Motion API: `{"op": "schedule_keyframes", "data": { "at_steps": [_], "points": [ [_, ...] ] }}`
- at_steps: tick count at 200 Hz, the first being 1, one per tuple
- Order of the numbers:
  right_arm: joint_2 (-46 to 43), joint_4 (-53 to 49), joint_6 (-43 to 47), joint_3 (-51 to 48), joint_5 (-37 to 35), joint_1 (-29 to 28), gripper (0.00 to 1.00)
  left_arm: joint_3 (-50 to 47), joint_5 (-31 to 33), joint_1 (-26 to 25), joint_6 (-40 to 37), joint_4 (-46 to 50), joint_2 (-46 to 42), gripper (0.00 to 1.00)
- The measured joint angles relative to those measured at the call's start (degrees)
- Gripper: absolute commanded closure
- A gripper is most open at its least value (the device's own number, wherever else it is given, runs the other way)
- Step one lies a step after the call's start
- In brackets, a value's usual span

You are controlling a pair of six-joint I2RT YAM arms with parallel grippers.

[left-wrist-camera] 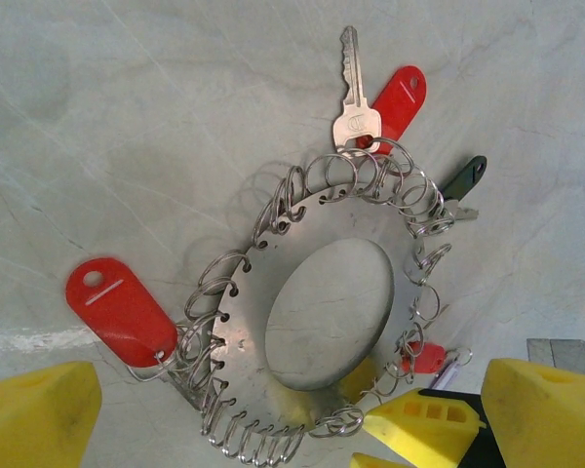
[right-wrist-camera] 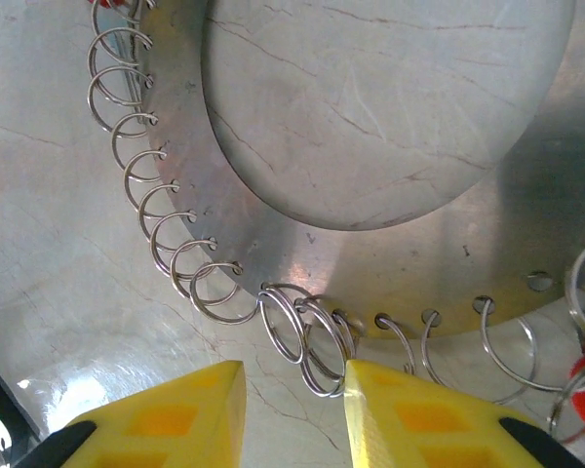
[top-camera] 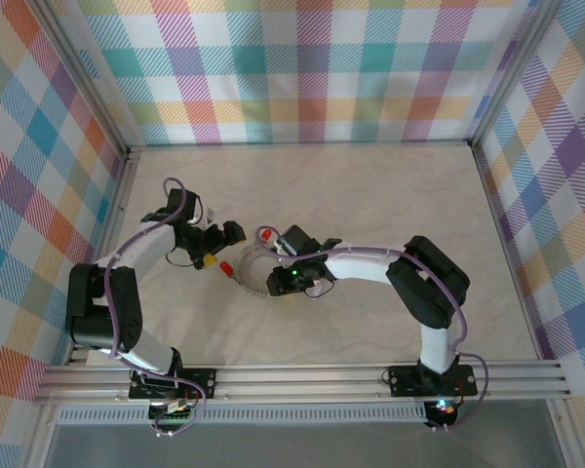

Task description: Put the keys on the keyring

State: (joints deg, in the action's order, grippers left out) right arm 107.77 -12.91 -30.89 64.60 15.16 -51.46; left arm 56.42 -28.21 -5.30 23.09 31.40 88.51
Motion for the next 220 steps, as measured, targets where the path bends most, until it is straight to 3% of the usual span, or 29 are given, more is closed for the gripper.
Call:
{"op": "schedule_keyframes", "data": {
  "at_steps": [111,163,220],
  "points": [
    [0.0,2.38,0.24,0.0,2.51,0.0,0.71,0.0,-0.07,0.0,0.04,-0.02,0.0,0.0],
    [-0.02,-1.84,-0.85,0.87,-1.73,-0.15,0.63,0.0,-0.09,0.0,0.02,0.0,0.0,0.0],
    [0.68,-4.98,-2.62,2.29,-2.05,-0.39,0.62,0.0,-0.2,0.0,0.02,0.04,0.0,0.0]
  ]
}}
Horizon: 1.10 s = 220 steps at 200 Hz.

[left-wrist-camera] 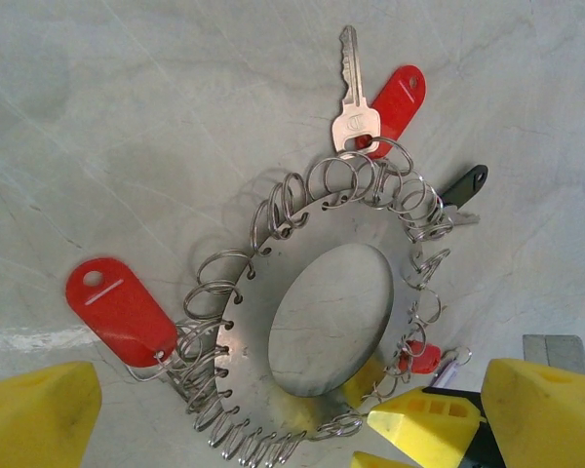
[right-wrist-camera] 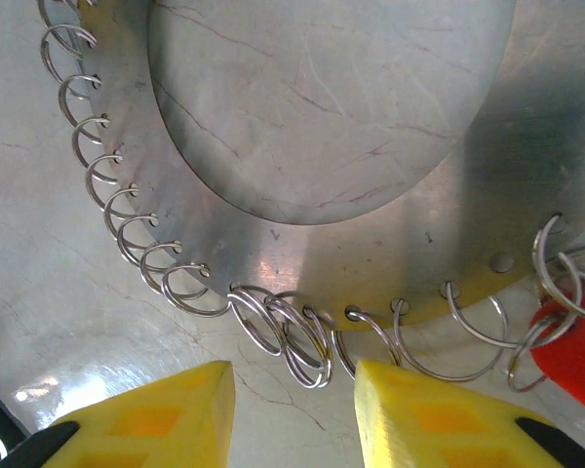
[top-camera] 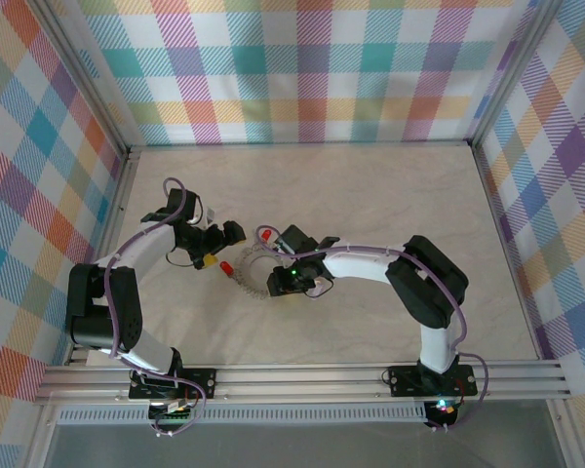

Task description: Put the keys on the keyring

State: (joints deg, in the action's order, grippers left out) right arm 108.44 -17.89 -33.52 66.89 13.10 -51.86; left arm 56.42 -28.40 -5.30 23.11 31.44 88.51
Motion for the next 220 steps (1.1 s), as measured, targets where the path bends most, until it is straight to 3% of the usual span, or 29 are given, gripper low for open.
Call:
{"op": "schedule_keyframes", "data": {
  "at_steps": [101,220],
  "points": [
    [3.19,2.1,0.13,3.17,2.93,-0.26,0.73,0.0,-0.02,0.0,-0.04,0.13,0.0,0.0],
    [3.19,7.54,2.05,2.1,7.17,-0.24,0.7,0.0,-0.02,0.0,-0.02,0.11,0.0,0.0]
  ]
}}
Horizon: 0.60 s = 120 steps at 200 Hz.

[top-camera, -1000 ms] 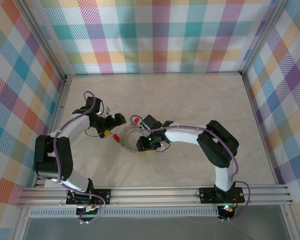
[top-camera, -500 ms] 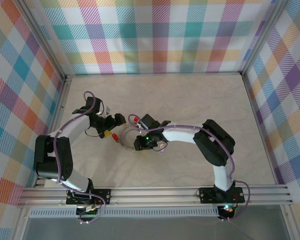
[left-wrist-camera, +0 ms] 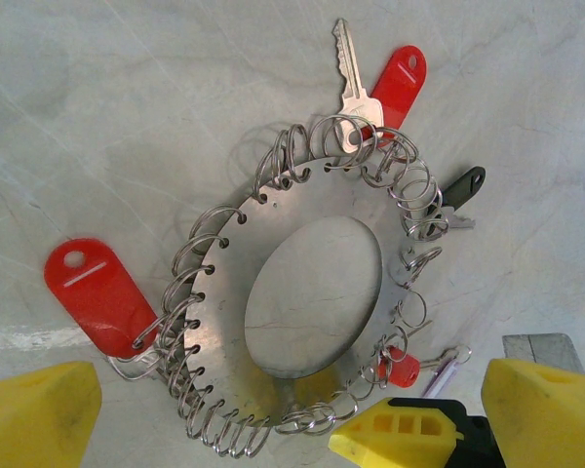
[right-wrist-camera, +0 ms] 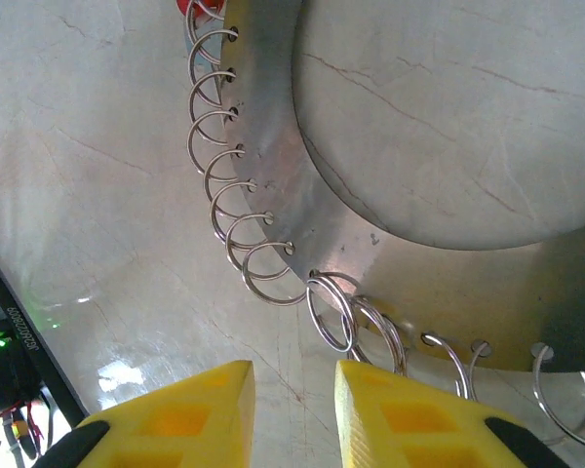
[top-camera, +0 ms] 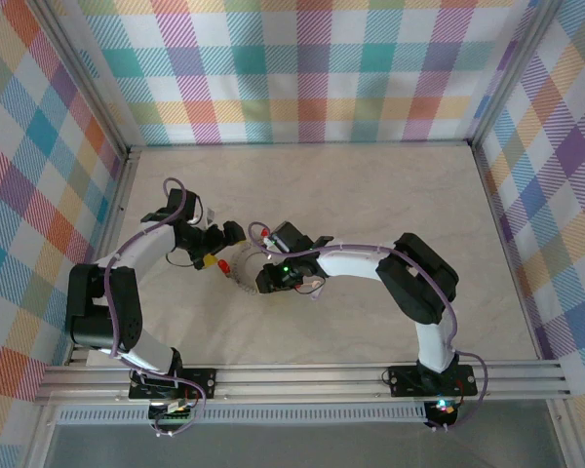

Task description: Put the keys on the keyring

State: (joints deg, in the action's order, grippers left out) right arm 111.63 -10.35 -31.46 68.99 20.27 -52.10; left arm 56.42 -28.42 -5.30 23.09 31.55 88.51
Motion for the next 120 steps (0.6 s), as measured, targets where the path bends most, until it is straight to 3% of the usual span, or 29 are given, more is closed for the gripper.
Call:
{"op": "schedule_keyframes", "data": {
  "at_steps": [19,120],
  "points": [
    [-0.09,-0.5,0.55,0.09,-0.72,0.04,0.68,0.0,-0.02,0.0,0.0,0.0,0.0,0.0],
    [-2.58,-10.73,-7.43,1.05,-7.93,0.37,0.79,0.22,0.59,0.26,-0.02,0.13,0.28,0.0]
  ]
}}
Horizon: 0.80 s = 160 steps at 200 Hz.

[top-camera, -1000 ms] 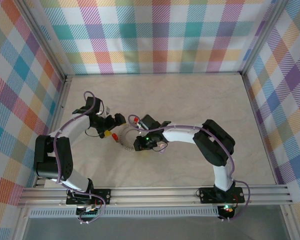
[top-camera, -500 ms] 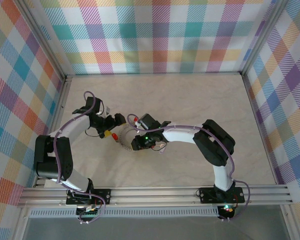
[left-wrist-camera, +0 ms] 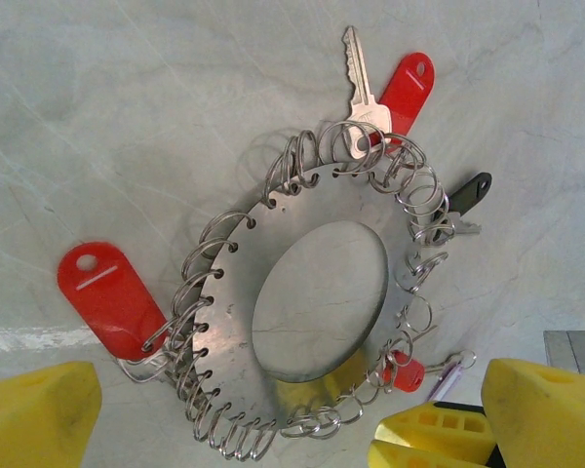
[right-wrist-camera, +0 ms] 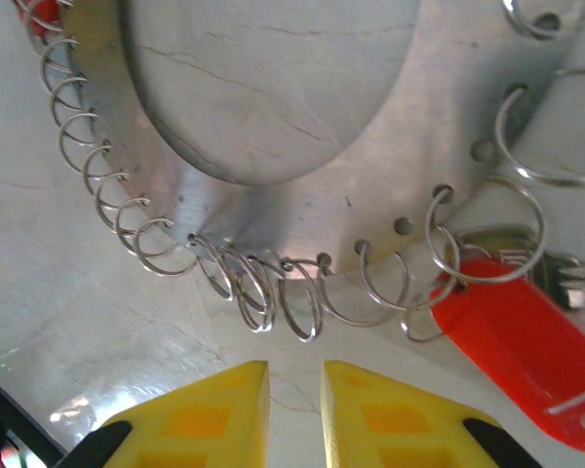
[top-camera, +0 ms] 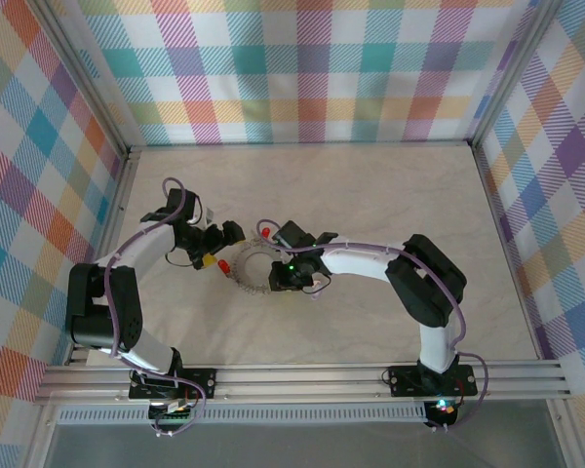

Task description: Put the keys on the keyring

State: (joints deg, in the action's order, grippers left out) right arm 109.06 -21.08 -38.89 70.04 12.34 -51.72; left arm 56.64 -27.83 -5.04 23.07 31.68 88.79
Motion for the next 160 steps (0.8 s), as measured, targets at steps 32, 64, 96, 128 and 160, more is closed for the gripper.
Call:
{"op": "schedule_keyframes", "data": {
  "at_steps": [32,64,96,128,160],
  "points": [
    [0.96,-1.99,-0.81,1.77,-0.39,-0.02,0.73,0.2,0.02,0.22,0.02,0.15,0.09,0.0],
    [0.96,-3.21,-1.49,1.68,-1.2,-0.02,0.67,0.17,0.0,0.33,0.15,0.09,0.09,0.0],
    [1.05,-1.4,-1.6,1.36,0.37,0.0,0.68,-0.31,-1.31,0.48,2.47,-0.81,0.55,0.0],
    [1.95,0.59,-1.66,1.49,0.79,0.07,0.7,-0.31,-1.03,0.48,2.82,-0.28,1.81,0.0],
    [4.39,0.44,-1.95,1.9,1.01,0.24,0.71,-0.24,-0.59,0.57,2.6,-0.11,1.81,0.0]
  ]
}}
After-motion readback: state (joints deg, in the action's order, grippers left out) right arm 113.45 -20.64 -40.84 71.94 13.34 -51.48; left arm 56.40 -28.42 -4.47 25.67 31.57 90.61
